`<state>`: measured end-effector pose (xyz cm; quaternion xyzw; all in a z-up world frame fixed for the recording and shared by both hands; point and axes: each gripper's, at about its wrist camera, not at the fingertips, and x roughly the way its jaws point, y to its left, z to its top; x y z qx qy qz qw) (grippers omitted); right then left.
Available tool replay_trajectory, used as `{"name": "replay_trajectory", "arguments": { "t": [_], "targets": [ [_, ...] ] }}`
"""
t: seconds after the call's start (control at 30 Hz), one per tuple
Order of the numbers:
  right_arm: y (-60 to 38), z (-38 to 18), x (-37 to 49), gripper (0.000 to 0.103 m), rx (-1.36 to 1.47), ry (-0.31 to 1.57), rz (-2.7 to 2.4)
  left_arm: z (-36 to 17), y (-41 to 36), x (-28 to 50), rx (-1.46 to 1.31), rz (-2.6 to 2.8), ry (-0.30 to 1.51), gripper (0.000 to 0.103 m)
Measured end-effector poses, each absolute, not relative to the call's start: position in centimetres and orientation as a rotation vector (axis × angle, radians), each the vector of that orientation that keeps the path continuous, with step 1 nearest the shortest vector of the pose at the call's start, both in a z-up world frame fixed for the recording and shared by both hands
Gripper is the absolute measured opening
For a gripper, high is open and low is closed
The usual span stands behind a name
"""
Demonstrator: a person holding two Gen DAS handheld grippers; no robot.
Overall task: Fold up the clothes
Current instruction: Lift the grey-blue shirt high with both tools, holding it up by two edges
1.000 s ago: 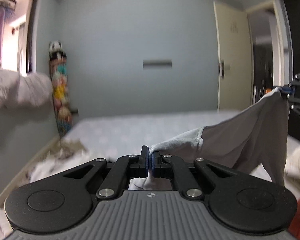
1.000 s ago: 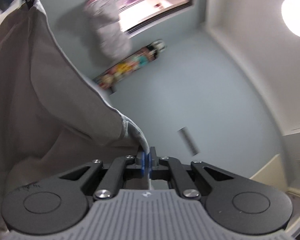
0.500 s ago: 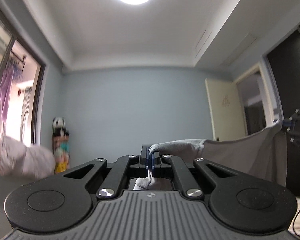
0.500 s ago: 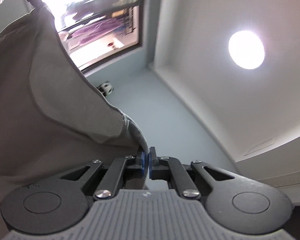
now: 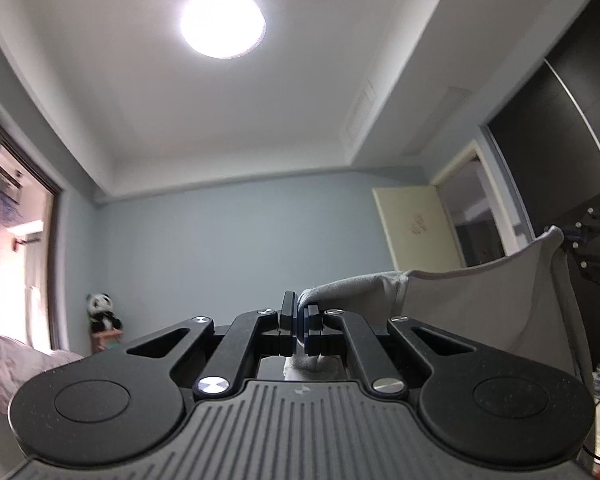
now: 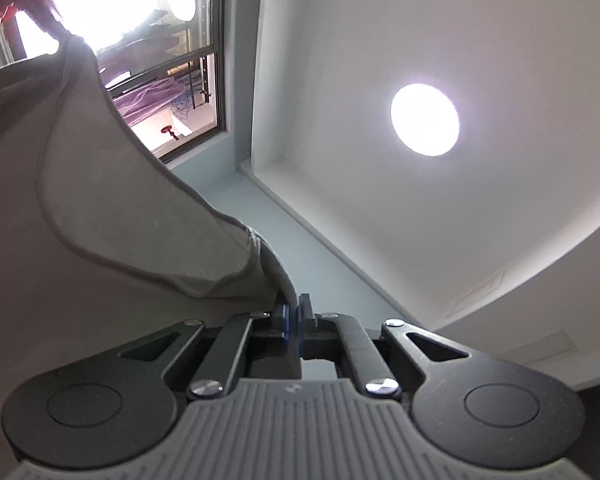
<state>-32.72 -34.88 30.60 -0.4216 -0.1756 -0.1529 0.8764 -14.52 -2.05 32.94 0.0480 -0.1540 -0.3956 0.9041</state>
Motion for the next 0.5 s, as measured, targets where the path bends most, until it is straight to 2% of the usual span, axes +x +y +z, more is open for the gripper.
{"name": "replay_trajectory", "arguments": {
  "t": [0.3, 0.5],
  "targets": [
    [-39.1, 26.9, -26.1, 0.004, -0.783, -0.18, -0.298, 30.0, -9.7, -8.8, 0.196, -0.837, -0.136, 0.001],
    [-42.2, 24.1, -20.8, 0.004, -0.727, -0.05, -0.287, 25.7, -15.3, -2.7, 0.273, -0.846, 0.019, 0.001]
  ]
}}
